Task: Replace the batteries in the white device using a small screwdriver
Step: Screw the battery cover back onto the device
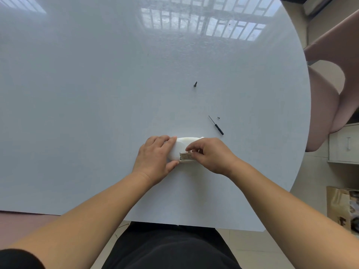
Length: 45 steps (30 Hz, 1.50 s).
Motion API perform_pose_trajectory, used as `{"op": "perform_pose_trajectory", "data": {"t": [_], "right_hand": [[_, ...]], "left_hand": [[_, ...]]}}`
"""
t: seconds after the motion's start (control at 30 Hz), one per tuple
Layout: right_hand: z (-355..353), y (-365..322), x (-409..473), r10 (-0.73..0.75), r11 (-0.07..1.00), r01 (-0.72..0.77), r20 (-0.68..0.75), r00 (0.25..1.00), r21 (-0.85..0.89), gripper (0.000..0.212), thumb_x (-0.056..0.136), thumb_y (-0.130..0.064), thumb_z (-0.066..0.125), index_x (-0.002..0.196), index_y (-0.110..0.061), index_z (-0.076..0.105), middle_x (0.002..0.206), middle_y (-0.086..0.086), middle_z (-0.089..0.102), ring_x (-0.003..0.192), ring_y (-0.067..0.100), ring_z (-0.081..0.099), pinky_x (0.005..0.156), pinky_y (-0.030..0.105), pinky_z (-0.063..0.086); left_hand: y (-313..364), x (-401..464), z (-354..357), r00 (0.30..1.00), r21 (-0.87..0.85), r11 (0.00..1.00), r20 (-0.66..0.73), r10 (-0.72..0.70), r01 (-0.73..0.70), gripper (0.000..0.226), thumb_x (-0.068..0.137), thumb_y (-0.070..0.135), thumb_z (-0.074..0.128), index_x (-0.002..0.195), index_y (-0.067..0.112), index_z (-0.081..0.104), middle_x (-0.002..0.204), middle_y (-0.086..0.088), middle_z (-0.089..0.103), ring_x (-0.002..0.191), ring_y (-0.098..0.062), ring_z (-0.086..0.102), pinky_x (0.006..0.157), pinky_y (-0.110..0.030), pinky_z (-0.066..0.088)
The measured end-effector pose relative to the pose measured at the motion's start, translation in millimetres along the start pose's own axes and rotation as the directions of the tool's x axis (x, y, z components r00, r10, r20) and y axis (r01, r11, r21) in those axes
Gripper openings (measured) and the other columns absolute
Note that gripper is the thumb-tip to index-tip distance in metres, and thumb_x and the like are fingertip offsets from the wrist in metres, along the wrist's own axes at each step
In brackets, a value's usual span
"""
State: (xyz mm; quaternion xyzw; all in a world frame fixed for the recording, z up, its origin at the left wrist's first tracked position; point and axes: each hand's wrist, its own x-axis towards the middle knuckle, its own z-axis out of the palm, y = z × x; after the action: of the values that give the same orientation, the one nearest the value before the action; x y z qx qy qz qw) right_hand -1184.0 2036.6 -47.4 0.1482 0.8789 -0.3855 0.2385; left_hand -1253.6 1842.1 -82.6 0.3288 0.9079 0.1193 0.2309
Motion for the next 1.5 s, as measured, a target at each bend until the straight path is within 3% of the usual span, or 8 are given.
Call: {"op": "perform_pose_trajectory", "data": {"t": [0.37, 0.67, 0.9, 1.03, 1.17, 1.3, 1.37, 1.5], "right_hand": [[10, -6, -5, -0.129, 0.972, 0.114, -0.062, 0.990, -0.205, 0.025, 0.093, -0.018, 0.054, 0.112, -0.021, 0.070, 0.107, 0.001, 0.067, 0.094, 0.023, 0.061, 0.077, 0.032, 0.049], [22, -2, -12, -0.240, 0.944, 0.183, -0.190, 0.952, -0.276, 0.017, 0.089, -0.011, 0.060, 0.100, -0.013, 0.073, 0.093, 0.006, 0.062, 0.070, 0.032, 0.059, 0.057, 0.039, 0.052], [39, 3, -17, -0.274, 0.932, 0.162, -0.342, 0.899, -0.323, 0.013, 0.077, 0.000, 0.071, 0.087, -0.007, 0.073, 0.079, 0.008, 0.062, 0.058, 0.030, 0.055, 0.041, 0.035, 0.049], [46, 9, -19, -0.353, 0.885, 0.181, -0.366, 0.861, -0.430, 0.025, 0.073, 0.001, 0.073, 0.097, -0.006, 0.073, 0.081, 0.008, 0.064, 0.063, 0.028, 0.057, 0.040, 0.031, 0.048], [54, 17, -22, -0.497, 0.751, 0.213, -0.323, 0.806, -0.625, 0.039, 0.070, 0.002, 0.064, 0.108, 0.000, 0.068, 0.090, 0.013, 0.065, 0.066, 0.031, 0.056, 0.045, 0.036, 0.049], [67, 21, -37, -0.423, 0.647, 0.140, -0.199, 0.884, -0.750, 0.057, 0.076, -0.011, 0.043, 0.131, 0.000, 0.053, 0.117, 0.012, 0.042, 0.078, 0.031, 0.053, 0.057, 0.036, 0.048], [68, 19, -40, -0.377, 0.671, 0.112, -0.207, 0.903, -0.733, 0.060, 0.075, -0.013, 0.045, 0.134, -0.001, 0.051, 0.120, 0.012, 0.040, 0.080, 0.031, 0.054, 0.059, 0.036, 0.048], [54, 11, -32, -0.366, 0.847, 0.170, -0.321, 0.874, -0.503, 0.044, 0.078, -0.010, 0.060, 0.122, -0.002, 0.060, 0.107, 0.014, 0.063, 0.079, 0.035, 0.056, 0.064, 0.042, 0.052]], "left_hand": [[1, 1, 0, 1.000, 0.009, 1.000, 0.001, 0.008, -0.008, 0.073, 0.079, 0.053, 0.061, 0.142, 0.027, 0.034, 0.137, 0.009, 0.044, 0.126, -0.020, 0.036, 0.103, -0.036, 0.038], [1, 0, -1, 1.000, 0.031, 0.999, 0.003, 0.012, -0.012, 0.073, 0.079, 0.053, 0.061, 0.142, 0.028, 0.034, 0.137, 0.009, 0.044, 0.125, -0.020, 0.036, 0.101, -0.035, 0.038], [2, 0, -2, 1.000, 0.030, 1.000, 0.008, 0.008, -0.009, 0.073, 0.079, 0.054, 0.061, 0.141, 0.029, 0.034, 0.136, 0.010, 0.044, 0.125, -0.019, 0.036, 0.100, -0.034, 0.039], [3, 0, -2, 1.000, 0.025, 1.000, 0.005, 0.005, -0.005, 0.072, 0.079, 0.053, 0.062, 0.141, 0.029, 0.034, 0.136, 0.010, 0.044, 0.125, -0.018, 0.036, 0.100, -0.034, 0.039], [3, 0, -3, 1.000, 0.028, 1.000, 0.005, 0.005, -0.005, 0.072, 0.079, 0.054, 0.062, 0.141, 0.028, 0.034, 0.135, 0.010, 0.045, 0.124, -0.018, 0.037, 0.099, -0.034, 0.039], [3, -1, -3, 1.000, 0.036, 0.999, 0.008, 0.009, -0.009, 0.072, 0.079, 0.053, 0.061, 0.142, 0.029, 0.034, 0.134, 0.011, 0.046, 0.123, -0.019, 0.038, 0.098, -0.034, 0.040], [4, -1, -3, 1.000, 0.038, 0.999, 0.009, 0.008, -0.008, 0.072, 0.079, 0.053, 0.061, 0.141, 0.029, 0.034, 0.134, 0.011, 0.046, 0.123, -0.019, 0.038, 0.098, -0.034, 0.040], [3, -1, -4, 1.000, 0.038, 0.999, 0.015, 0.004, -0.004, 0.072, 0.080, 0.053, 0.061, 0.142, 0.028, 0.034, 0.136, 0.011, 0.045, 0.125, -0.019, 0.036, 0.098, -0.034, 0.039]]}}
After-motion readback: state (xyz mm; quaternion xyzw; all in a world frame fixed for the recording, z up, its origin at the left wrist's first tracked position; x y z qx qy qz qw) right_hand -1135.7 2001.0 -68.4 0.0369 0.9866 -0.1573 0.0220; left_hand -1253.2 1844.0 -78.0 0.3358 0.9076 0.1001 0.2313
